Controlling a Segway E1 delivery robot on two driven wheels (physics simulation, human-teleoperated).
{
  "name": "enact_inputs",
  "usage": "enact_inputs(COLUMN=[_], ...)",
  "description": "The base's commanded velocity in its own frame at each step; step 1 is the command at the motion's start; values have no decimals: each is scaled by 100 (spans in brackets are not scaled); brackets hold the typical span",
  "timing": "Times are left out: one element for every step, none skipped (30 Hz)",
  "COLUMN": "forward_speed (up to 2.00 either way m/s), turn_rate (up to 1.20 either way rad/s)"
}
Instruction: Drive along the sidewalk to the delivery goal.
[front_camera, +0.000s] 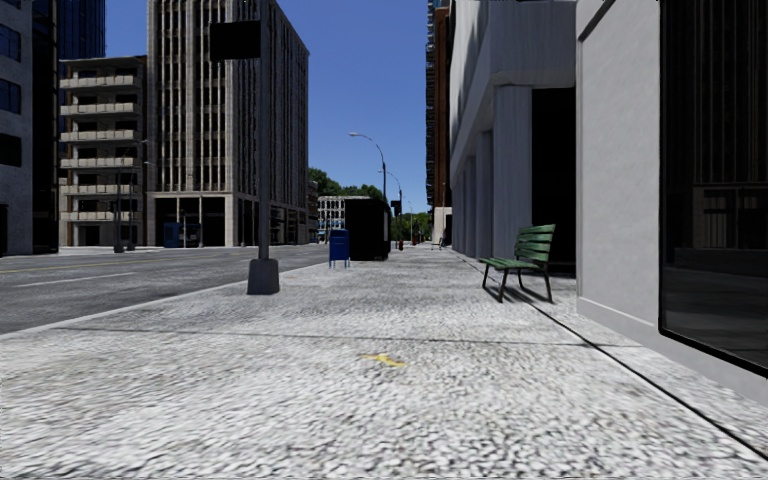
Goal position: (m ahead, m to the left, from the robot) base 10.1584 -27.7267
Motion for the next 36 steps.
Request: enact_inputs(forward_speed=[155, 155, 155, 155, 155, 155, 155, 155, 155, 155, 155, 155, 155, 155, 155, 155, 155, 155, 155, 155, 155, 155, 155, 155, 155, 155, 155, 155, 155, 155, 155, 155, 155, 155, 155, 155], turn_rate=[0, 0, 0, 0, 0, 0, 0, 0, 0, 0, 0, 0, 0, 0, 0, 0, 0, 0, 0, 0, 0, 0, 0, 0, 0, 0, 0, 0, 0, 0, 0, 0, 0, 0, 0, 0])
